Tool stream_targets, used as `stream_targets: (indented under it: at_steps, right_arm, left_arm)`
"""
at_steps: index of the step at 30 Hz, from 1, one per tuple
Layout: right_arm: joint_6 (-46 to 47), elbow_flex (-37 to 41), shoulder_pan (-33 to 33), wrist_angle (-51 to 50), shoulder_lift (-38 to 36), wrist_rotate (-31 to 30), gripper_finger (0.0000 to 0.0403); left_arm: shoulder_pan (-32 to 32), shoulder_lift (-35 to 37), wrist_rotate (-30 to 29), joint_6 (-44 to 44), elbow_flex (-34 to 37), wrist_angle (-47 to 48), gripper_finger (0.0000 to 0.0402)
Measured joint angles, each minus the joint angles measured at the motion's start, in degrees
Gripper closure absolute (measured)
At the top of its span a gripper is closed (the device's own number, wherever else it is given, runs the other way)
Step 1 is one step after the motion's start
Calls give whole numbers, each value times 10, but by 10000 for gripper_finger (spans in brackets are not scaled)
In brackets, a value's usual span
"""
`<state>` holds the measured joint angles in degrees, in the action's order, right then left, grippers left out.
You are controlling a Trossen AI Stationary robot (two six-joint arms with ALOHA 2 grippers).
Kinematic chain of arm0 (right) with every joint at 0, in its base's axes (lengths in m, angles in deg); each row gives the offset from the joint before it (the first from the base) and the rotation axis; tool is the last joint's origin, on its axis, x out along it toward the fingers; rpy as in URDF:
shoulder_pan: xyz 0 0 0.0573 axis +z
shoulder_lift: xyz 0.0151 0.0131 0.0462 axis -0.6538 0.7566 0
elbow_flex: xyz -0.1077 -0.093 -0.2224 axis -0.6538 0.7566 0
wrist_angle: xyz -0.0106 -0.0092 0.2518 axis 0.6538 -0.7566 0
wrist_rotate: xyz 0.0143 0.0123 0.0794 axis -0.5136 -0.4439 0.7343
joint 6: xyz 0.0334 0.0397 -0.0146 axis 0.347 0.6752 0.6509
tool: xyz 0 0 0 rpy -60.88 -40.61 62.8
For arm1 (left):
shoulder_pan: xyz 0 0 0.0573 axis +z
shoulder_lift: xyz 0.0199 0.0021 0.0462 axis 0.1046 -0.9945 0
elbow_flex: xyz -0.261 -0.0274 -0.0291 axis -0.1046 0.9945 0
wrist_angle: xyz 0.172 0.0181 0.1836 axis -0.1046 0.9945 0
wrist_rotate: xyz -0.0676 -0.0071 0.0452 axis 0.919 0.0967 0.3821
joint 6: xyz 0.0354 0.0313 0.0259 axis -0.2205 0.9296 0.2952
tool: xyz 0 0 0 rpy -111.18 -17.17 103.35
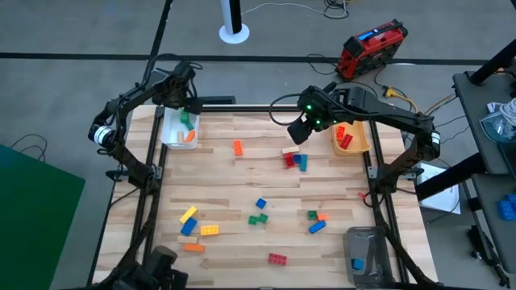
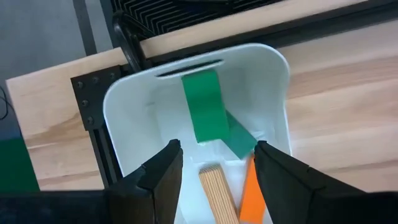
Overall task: Sort blocks by size
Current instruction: Put the big orange game piece into the yellow bin
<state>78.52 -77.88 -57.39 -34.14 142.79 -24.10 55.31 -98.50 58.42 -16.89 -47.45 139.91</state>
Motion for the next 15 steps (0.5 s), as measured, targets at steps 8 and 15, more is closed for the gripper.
stream_targets:
  at_steps: [8, 15]
  right_arm:
    - [-7, 0, 0, 0, 0, 0, 211]
    - [-8, 0, 0, -24, 0, 0, 211]
  left_arm:
    - [-70, 24, 0, -31, 0, 29, 225]
    - [-174, 58, 16, -89, 0, 77, 225]
